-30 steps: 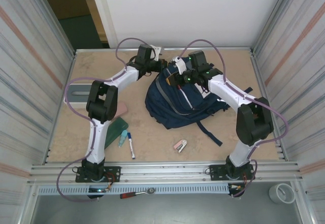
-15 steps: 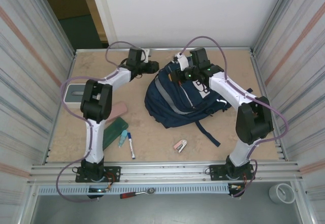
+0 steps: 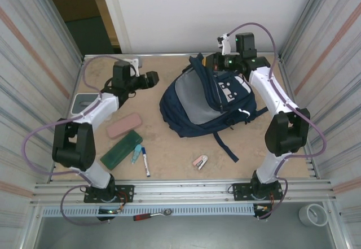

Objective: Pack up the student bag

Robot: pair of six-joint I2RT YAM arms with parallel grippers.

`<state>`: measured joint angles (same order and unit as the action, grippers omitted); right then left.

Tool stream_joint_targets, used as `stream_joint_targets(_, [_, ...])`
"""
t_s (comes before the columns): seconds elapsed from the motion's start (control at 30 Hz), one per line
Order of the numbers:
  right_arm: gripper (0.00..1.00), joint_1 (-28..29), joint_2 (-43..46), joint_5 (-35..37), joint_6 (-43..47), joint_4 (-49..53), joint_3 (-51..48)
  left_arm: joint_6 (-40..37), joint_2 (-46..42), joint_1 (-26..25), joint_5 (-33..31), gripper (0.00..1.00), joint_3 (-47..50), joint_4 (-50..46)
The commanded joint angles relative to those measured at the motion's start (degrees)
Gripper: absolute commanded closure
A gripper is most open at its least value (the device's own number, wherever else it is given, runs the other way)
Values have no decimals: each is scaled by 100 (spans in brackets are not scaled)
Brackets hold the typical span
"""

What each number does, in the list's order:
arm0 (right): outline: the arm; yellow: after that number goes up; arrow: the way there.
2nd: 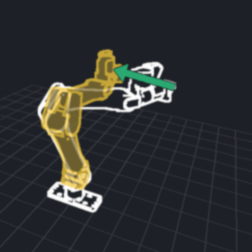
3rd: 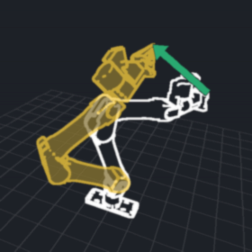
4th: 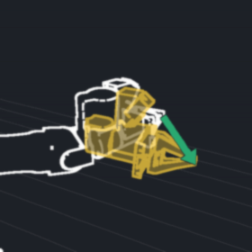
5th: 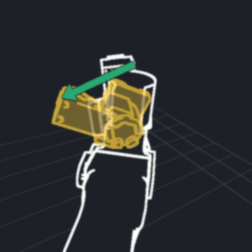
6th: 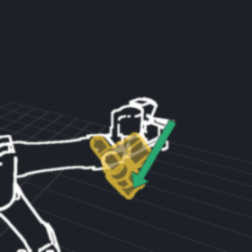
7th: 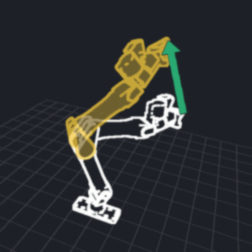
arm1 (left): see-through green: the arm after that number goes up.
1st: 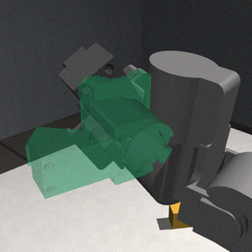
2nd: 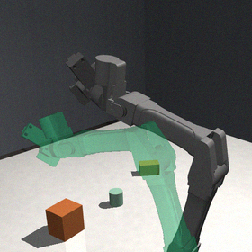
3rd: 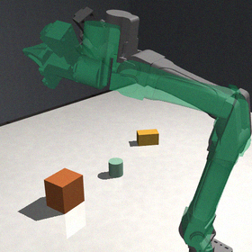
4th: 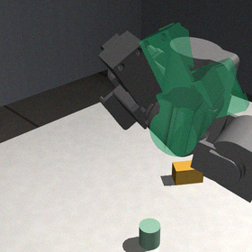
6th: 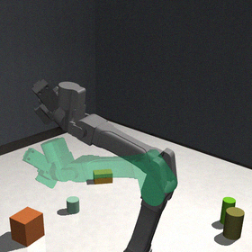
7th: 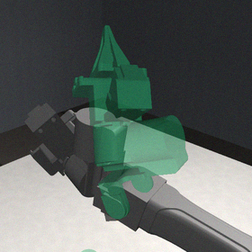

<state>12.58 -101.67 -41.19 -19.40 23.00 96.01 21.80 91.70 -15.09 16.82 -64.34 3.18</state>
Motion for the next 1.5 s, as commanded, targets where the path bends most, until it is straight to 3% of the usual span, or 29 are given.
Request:
stream_joint_targets(0.0, [100,99,-84,-886,-645,-572,419,-67,-181,-379,-42,19,126,-181])
stream_joint_targets(0.17, [100,325,-241,-1009,-873,-764,548,-401,109,-855,-266,16,-124,-458])
stream_joint_targets(0.33, [100,286,-218,-1151,-899,-735,562,-726,938,-892,-886,19,-816,-1103])
stream_joint_targets(0.43, [100,118,-137,-1240,-891,-701,551,-883,1333,-884,-1299,31,-1035,-1320])
stream_joint_targets(0.57, [100,-190,-108,-1308,-899,-658,551,-796,1439,-762,-1272,60,-885,-1254])
stream_joint_targets(0.67, [100,-440,-131,-1216,-913,-623,500,-654,1228,-657,-1140,74,-442,-938])
stream_joint_targets(0.8, [100,-658,-227,-1061,-915,-662,454,-572,1015,-584,-967,82,-79,-854])
stream_joint_targets(0.97, [100,-827,-457,-1099,-1180,-971,479,-434,756,-556,-924,85,393,-698])
stream_joint_targets(1.13, [100,-712,-710,-1203,-1359,-1171,661,-188,465,-556,-442,80,756,-404])
stream_joint_targets(1.3, [100,-418,-1010,-1293,-1314,-1117,891,-107,-113,-565,-300,50,1030,-294])
stream_joint_targets(1.37, [100,-330,-1096,-1317,-1303,-1128,894,-208,-513,-566,-535,37,1182,-463])
stream_joint_targets(1.47, [100,-211,-1186,-1372,-1275,-1126,910,-357,-1268,-571,-1021,28,1458,-1048])
